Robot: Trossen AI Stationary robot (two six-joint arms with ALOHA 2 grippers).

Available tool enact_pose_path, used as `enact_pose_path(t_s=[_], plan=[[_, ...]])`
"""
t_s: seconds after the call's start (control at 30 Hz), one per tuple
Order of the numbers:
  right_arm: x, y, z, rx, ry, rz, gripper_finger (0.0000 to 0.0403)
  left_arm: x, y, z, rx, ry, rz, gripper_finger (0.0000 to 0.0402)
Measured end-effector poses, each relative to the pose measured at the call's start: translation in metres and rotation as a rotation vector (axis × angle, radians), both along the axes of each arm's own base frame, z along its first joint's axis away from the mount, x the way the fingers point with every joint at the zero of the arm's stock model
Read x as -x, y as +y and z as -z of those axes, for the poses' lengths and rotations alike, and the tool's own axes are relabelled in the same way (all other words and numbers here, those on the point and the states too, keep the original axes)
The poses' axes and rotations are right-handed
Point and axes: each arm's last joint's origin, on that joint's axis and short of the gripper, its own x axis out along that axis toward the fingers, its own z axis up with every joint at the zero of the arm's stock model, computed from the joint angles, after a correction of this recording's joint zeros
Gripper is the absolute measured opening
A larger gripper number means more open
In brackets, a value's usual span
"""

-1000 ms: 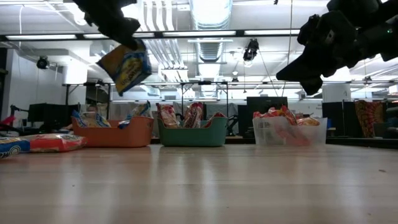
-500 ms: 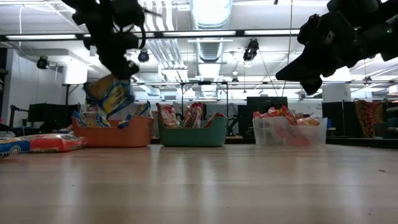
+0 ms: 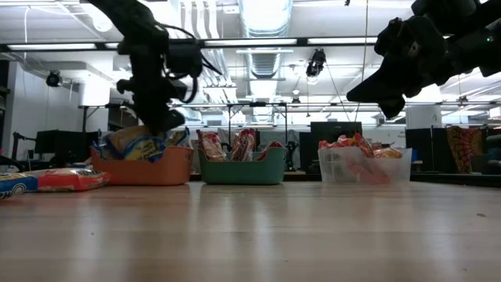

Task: Sort Maruchan noodles
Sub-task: Put the blue noodle pack into the orange bin

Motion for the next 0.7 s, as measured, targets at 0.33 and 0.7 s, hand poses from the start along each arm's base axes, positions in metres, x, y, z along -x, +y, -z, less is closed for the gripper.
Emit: enact_pose_path(t_s=[0.33,0.7], plan=[[0.0,-0.001,0.0,0.004,0.0,0.007,0.0009,-0.029,0.01,-0.02,0.056,-0.056,0.013,0.0081],[0.0,-0.001,0.001,0.011,0.009,0.005,0.0009,-0.021,0.002,-0.062,0.206,0.088,0.126,0.0131]])
